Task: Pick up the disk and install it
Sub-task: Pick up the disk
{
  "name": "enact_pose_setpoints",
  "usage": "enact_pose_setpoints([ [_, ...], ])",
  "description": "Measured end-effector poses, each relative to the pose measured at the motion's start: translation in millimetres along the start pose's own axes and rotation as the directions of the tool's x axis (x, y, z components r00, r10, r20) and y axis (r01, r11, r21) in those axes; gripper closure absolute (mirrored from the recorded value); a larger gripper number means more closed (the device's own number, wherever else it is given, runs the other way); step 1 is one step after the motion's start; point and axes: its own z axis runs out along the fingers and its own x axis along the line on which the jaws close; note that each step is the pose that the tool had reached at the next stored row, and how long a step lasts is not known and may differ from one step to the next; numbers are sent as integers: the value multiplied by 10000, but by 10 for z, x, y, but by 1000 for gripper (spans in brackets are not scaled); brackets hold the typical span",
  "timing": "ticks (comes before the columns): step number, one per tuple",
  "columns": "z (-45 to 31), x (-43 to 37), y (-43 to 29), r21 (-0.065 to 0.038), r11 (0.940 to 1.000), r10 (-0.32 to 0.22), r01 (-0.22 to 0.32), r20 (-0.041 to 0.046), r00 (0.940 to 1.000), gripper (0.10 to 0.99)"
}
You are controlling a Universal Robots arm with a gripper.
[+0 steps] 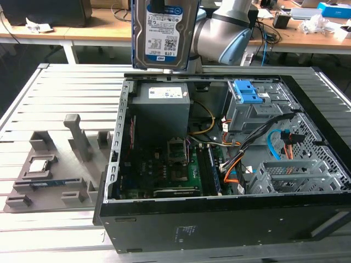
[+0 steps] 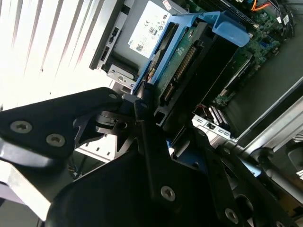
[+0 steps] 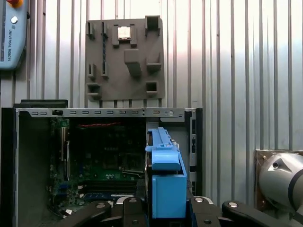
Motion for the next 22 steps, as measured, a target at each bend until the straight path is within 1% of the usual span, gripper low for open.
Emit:
enact_pose_setpoints([
  [5, 17, 159, 0, 0, 10000, 2, -2, -47, 10000, 722],
  [13, 35, 309, -1, -1, 10000, 6, -6, -144, 9999, 722],
  [16, 47, 397, -3, -1, 10000, 8, -8, -210, 9998, 722],
  [22, 66, 514, -6, 0, 10000, 12, -12, -277, 9996, 722],
])
